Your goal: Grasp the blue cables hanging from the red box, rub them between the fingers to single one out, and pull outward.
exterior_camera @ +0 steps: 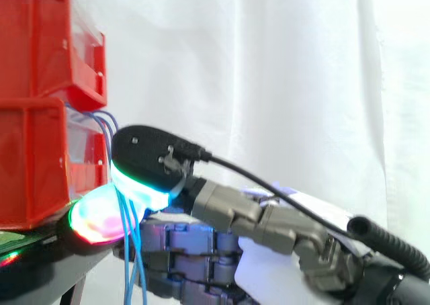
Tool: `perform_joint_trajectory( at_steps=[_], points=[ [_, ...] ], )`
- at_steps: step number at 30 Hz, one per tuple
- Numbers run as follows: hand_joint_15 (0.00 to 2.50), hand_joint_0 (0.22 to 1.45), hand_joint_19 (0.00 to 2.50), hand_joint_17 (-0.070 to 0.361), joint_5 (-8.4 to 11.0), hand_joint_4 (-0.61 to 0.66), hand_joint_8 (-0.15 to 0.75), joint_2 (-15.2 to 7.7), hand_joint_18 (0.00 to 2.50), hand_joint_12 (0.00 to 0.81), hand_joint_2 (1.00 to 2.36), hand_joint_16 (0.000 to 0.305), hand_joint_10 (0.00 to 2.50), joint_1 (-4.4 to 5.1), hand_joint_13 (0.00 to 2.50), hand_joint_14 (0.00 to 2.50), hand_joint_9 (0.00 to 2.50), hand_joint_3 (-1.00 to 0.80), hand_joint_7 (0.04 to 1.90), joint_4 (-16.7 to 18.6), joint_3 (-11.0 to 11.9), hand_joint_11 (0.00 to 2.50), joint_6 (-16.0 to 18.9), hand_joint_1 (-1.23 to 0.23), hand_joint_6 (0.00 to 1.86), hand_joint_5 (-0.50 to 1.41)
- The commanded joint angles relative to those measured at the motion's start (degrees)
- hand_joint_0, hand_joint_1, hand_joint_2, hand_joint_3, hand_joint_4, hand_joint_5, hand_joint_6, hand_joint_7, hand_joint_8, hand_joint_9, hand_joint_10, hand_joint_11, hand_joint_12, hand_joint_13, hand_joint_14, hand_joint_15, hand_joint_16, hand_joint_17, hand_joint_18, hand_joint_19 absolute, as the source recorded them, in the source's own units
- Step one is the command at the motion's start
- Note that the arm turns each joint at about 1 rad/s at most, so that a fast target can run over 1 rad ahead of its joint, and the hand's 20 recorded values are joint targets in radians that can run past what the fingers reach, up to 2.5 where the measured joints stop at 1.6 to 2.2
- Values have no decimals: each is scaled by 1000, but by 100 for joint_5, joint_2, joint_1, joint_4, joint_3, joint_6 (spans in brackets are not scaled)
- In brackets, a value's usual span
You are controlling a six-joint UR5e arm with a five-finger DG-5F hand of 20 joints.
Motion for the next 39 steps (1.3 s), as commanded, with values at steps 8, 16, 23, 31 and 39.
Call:
perform_joint_trajectory(
  at_steps=[8,16,23,31,39],
  points=[
    [0,636,0,86,18,229,367,378,0,353,1043,38,0,-9,182,0,366,-100,972,-1236,-9,0,865,-650,842,-240],
    [0,636,0,84,27,233,365,378,0,341,1044,37,0,0,178,0,367,-103,988,-1904,-9,0,1339,-651,836,-240],
    [0,638,0,86,9,225,365,387,0,349,1043,38,0,0,196,0,376,-103,990,-2352,-9,0,1621,-653,836,-240],
    [0,639,0,86,0,224,366,431,0,351,1044,38,0,9,195,0,378,-98,991,-2915,-9,0,2025,-655,835,-240],
    [0,640,0,86,-8,216,365,739,0,348,1044,38,0,9,194,0,379,-95,993,-4057,-9,0,2394,-655,836,-240]
  ],
)
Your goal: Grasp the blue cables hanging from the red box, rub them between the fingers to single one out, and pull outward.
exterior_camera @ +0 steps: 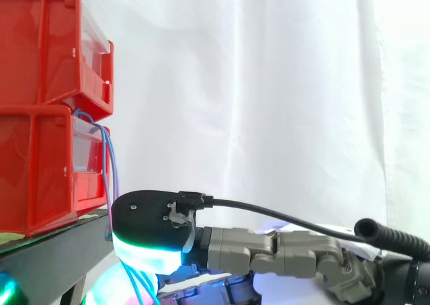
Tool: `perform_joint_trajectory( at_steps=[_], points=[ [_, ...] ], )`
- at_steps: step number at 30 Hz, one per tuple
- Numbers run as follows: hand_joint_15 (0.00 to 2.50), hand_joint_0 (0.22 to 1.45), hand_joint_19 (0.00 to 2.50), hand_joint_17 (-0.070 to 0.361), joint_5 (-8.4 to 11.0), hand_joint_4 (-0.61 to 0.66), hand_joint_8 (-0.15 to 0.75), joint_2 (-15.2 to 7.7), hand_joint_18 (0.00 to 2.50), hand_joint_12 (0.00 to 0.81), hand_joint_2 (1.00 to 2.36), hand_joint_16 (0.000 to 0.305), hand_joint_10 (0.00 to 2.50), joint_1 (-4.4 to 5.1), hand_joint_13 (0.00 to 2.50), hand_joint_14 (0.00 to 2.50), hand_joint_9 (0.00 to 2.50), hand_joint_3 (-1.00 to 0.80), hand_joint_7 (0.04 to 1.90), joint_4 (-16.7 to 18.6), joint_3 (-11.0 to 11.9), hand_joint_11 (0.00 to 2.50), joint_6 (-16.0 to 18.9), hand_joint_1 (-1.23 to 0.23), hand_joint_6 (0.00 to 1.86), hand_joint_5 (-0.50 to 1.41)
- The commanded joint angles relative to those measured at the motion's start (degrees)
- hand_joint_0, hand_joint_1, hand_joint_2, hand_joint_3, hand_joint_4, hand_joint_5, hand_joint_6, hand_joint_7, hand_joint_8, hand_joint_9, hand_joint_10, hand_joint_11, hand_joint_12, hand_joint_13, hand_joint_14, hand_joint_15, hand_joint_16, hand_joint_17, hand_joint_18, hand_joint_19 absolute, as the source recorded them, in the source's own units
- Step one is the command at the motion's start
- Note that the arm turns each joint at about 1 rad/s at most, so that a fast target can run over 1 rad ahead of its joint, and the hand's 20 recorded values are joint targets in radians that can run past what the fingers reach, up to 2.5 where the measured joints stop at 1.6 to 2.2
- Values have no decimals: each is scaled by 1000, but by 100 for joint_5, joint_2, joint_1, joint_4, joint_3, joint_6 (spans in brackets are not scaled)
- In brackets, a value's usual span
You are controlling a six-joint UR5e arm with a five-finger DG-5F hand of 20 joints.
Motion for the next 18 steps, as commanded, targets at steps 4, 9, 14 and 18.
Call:
perform_joint_trajectory(
  at_steps=[4,9,14,18],
  points=[
    [0,640,0,88,4,217,368,333,0,354,1045,39,0,0,197,0,382,-89,987,-1046,1,0,316,-656,837,-240],
    [0,641,0,88,4,215,370,500,0,355,1044,39,0,-18,196,0,387,-90,988,-1643,1,0,606,-657,837,-239],
    [0,646,0,88,31,228,369,640,0,354,1043,39,0,-26,195,0,384,-106,1001,-1960,1,0,650,-661,836,-241],
    [0,651,0,95,75,245,365,790,0,362,1040,42,0,-9,200,0,388,-138,993,-2118,1,0,676,-675,839,-246]
  ],
)
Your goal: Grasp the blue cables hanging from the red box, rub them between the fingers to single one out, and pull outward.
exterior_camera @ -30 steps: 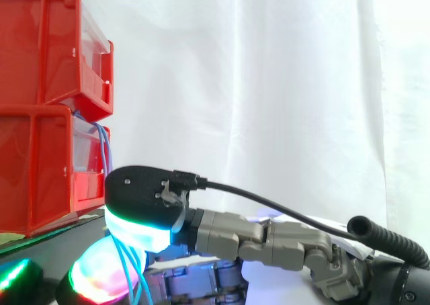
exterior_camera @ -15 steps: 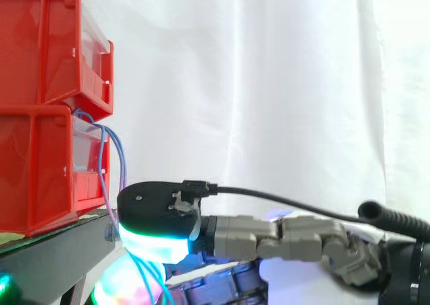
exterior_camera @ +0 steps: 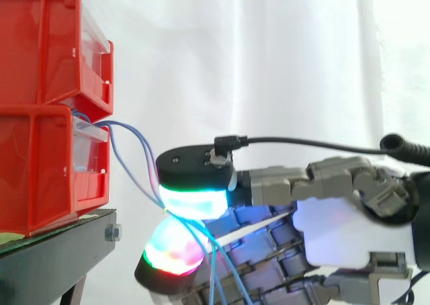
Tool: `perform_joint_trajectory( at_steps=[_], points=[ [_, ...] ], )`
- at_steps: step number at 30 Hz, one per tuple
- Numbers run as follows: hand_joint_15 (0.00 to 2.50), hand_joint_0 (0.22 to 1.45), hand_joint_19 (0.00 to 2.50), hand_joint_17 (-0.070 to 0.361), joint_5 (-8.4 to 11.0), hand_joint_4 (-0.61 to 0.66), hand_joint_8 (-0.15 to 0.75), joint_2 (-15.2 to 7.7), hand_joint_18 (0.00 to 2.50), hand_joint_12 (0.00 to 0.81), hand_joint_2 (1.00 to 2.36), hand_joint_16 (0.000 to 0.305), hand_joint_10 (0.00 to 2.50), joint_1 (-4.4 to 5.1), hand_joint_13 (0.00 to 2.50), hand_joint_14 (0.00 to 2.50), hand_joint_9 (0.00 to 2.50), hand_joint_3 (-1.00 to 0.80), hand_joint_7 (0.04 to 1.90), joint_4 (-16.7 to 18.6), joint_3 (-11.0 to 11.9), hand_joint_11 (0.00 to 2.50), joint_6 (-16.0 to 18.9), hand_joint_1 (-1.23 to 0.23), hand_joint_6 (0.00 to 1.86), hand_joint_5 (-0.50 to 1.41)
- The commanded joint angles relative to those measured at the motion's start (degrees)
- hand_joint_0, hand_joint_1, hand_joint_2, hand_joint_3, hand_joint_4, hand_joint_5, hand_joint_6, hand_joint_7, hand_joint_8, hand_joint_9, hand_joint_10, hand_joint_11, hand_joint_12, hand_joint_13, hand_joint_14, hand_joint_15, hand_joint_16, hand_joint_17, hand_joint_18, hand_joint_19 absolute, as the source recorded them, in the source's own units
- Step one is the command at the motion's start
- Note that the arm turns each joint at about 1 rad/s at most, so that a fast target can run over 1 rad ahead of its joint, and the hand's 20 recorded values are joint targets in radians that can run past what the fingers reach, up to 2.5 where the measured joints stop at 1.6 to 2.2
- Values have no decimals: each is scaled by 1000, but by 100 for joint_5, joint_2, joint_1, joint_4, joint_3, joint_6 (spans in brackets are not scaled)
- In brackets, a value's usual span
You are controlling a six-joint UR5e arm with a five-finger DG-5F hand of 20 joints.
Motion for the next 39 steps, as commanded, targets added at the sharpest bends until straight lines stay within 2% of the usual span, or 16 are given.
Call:
perform_joint_trajectory(
  at_steps=[1,8,15,23,30,39],
  points=[
    [0,653,0,95,24,252,367,105,0,356,1039,42,0,7,194,0,390,-149,1008,-153,0,0,102,-689,840,-249],
    [0,635,0,88,32,263,363,140,0,347,1028,39,0,59,196,0,395,-267,981,-382,9,0,726,-670,841,-247],
    [0,610,0,85,32,267,366,132,0,348,1016,38,0,86,204,0,403,-372,986,-479,176,0,893,-641,834,-240],
    [0,583,0,81,6,275,361,132,0,337,1000,36,0,130,206,0,405,-491,1003,-549,185,0,1148,-659,832,-240],
    [0,579,0,82,6,272,364,132,0,345,1000,36,0,147,209,0,401,-498,1017,-575,185,0,1253,-705,830,-242],
    [0,604,0,97,6,264,368,132,0,362,1011,43,0,174,177,0,362,-416,1042,-593,185,0,1262,-750,833,-253]
  ],
)
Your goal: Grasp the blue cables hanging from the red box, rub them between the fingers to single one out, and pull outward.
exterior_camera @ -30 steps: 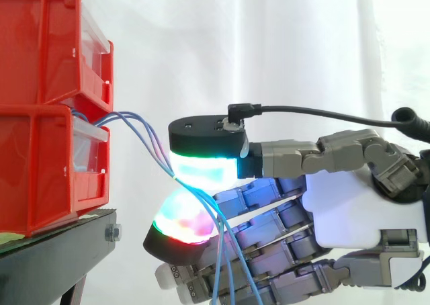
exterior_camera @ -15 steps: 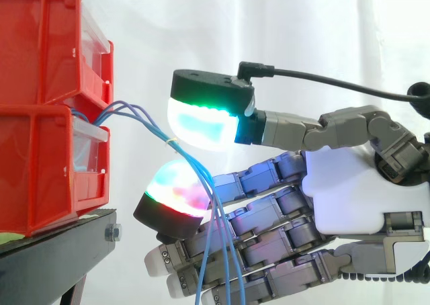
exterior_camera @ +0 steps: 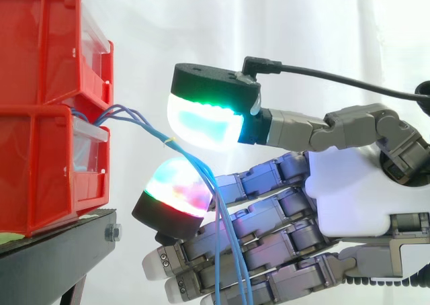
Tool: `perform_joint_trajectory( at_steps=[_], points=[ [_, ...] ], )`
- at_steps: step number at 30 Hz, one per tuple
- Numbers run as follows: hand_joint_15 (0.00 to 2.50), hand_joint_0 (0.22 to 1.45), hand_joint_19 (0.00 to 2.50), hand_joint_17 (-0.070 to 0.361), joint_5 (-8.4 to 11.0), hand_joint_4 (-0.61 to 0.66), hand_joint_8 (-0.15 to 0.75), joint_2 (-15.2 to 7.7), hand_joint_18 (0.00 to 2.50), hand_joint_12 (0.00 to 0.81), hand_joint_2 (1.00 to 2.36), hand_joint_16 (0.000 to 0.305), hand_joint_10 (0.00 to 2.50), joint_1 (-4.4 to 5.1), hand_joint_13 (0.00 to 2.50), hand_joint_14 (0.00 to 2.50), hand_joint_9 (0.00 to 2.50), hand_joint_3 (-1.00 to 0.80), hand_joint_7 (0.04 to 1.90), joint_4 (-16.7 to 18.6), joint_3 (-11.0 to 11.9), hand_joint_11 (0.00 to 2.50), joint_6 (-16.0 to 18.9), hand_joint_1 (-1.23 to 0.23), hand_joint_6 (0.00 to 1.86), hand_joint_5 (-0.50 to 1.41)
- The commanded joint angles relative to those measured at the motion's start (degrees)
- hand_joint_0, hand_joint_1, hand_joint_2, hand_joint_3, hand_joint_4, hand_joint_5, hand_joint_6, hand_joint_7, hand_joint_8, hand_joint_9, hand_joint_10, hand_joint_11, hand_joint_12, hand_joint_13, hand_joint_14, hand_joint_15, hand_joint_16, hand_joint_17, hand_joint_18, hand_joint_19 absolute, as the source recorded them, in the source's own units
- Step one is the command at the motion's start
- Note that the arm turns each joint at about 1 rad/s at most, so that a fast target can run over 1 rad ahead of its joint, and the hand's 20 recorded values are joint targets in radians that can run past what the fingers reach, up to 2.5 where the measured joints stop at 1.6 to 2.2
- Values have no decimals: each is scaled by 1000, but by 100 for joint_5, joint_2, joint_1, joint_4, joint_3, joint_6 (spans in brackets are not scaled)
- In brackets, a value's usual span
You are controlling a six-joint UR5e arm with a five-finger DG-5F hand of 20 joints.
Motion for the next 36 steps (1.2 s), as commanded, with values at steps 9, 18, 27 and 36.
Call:
perform_joint_trajectory(
  at_steps=[9,18,27,36],
  points=[
    [0,686,0,96,-9,225,371,0,0,367,1032,43,0,13,192,0,368,-229,1003,-68,0,0,139,-758,849,-246],
    [0,789,0,111,-9,211,378,0,0,392,1020,49,0,13,184,0,373,-343,994,-200,0,0,377,-812,852,-242],
    [0,824,0,118,-26,153,370,0,0,402,1009,53,0,13,171,0,373,-437,988,-569,0,0,728,-828,865,-235],
    [0,820,0,133,-26,109,363,0,0,445,1000,59,0,13,136,0,354,-500,1004,-604,18,0,772,-880,867,-242]
  ],
)
